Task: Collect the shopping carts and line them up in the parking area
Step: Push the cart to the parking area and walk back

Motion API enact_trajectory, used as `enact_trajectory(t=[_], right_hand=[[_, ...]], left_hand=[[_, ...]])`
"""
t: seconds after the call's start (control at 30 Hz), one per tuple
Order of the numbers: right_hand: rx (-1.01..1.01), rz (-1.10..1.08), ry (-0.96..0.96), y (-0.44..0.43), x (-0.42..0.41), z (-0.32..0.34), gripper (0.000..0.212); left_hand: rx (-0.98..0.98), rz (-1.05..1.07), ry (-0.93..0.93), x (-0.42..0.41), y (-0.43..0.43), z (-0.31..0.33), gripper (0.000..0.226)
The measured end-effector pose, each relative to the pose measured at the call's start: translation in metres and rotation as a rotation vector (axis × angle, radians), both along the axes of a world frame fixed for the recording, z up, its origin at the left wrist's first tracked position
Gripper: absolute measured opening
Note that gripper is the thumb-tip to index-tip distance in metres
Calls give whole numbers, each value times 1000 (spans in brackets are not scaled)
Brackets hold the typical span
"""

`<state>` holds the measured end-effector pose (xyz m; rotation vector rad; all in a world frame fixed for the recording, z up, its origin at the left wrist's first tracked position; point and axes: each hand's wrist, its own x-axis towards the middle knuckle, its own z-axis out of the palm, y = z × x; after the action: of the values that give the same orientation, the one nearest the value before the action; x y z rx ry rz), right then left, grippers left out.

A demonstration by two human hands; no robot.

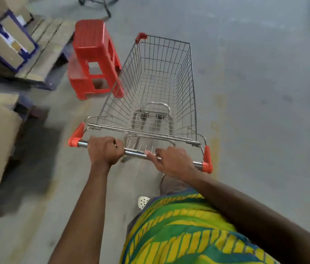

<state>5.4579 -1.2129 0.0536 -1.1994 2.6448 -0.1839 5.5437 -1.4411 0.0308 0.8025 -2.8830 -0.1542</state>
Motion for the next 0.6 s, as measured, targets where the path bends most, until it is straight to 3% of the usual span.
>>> enact_trajectory(t=[0.17, 0.37, 0.6], right_hand=[[35, -93, 238, 46, -63, -6, 72], [-28, -391, 304, 97, -154, -14, 65], [-116, -417, 354, 117, -243, -19, 57]], left_hand=[[37, -35, 25, -68, 45, -6, 54], [69, -126, -25, -152, 105, -2, 50], [42, -125, -102, -242, 124, 7, 53]])
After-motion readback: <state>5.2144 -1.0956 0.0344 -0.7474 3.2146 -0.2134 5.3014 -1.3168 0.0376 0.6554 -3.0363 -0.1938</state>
